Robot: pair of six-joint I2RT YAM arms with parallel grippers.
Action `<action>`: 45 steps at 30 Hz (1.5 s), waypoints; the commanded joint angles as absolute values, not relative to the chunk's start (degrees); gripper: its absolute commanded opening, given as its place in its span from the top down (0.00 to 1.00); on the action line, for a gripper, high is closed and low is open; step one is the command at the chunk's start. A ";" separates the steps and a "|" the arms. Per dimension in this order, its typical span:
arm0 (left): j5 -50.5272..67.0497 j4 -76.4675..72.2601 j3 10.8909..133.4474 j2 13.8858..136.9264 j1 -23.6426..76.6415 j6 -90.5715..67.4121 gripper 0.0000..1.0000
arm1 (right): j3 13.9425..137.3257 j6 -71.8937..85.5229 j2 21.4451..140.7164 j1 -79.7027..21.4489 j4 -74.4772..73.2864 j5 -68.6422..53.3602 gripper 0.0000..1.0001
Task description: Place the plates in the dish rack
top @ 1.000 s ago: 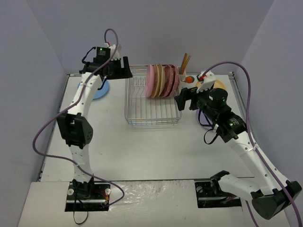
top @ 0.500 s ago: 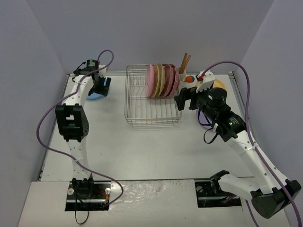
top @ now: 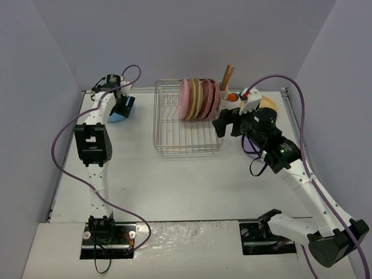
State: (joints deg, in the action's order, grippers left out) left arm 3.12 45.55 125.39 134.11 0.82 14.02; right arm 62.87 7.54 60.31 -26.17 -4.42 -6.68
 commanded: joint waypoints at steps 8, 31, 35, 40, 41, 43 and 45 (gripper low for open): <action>6.97 45.76 129.40 138.78 0.53 15.30 0.39 | 64.07 8.79 60.91 -25.66 -2.72 -6.13 0.00; 19.56 44.14 119.79 118.13 0.38 -2.40 1.00 | 65.07 7.97 62.50 -25.66 -2.60 -7.27 0.00; 29.33 37.77 118.61 109.12 0.77 -15.76 1.00 | 65.30 7.85 62.69 -25.69 -2.55 -7.79 0.00; 40.23 22.55 112.08 102.67 3.32 -32.99 1.00 | 64.87 8.17 62.05 -25.66 -2.37 -7.56 0.00; 41.22 19.51 111.56 101.85 4.10 -37.06 1.00 | 64.76 8.38 61.90 -25.66 -2.37 -7.61 0.00; 42.45 14.07 111.09 101.08 6.15 -43.84 1.00 | 64.60 8.79 61.52 -25.66 -2.37 -7.73 0.00; 42.97 8.01 111.09 101.08 7.74 -47.55 1.00 | 64.42 8.88 61.09 -25.66 -2.37 -7.73 0.00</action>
State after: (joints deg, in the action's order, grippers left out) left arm 36.07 26.13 111.33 102.01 3.92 -30.83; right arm 62.87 8.62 62.63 -26.17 -5.63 -6.96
